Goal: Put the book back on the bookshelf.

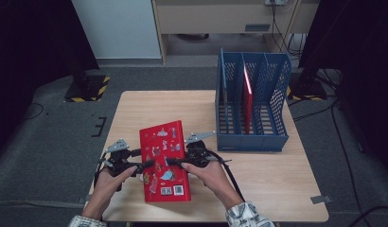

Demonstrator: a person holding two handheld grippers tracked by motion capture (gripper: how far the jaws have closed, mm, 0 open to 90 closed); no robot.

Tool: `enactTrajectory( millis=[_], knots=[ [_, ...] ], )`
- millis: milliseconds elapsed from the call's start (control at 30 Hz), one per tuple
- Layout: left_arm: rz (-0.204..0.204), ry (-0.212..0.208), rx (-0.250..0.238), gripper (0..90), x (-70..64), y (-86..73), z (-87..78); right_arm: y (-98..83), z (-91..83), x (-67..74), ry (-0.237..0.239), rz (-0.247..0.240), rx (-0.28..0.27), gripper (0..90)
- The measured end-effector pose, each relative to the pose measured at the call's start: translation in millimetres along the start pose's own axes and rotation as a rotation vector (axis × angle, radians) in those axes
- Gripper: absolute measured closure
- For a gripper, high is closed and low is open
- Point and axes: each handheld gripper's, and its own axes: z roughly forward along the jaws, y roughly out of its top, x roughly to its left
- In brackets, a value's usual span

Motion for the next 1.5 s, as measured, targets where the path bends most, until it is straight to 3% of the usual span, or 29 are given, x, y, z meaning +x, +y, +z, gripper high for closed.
enactTrajectory(
  millis=[300,667,1133,1500],
  knots=[
    [0.003,0.011,-0.065,15.9,-4.1,9.4,-11.0,7.4,-4.6,4.4,0.006,-0.032,-0.029,71.3],
    [0.019,0.033,-0.109,16.9,-7.7,19.7,-22.4,18.6,-7.2,10.1,-0.004,-0.093,-0.028,73.4],
    [0.047,0.035,-0.109,19.8,-11.1,23.3,-24.0,19.9,-6.6,7.4,-0.039,-0.111,-0.016,69.8],
    [0.062,0.015,-0.114,19.5,-12.5,23.6,-23.9,21.4,-6.9,11.2,-0.003,-0.121,-0.031,74.4]
  ],
)
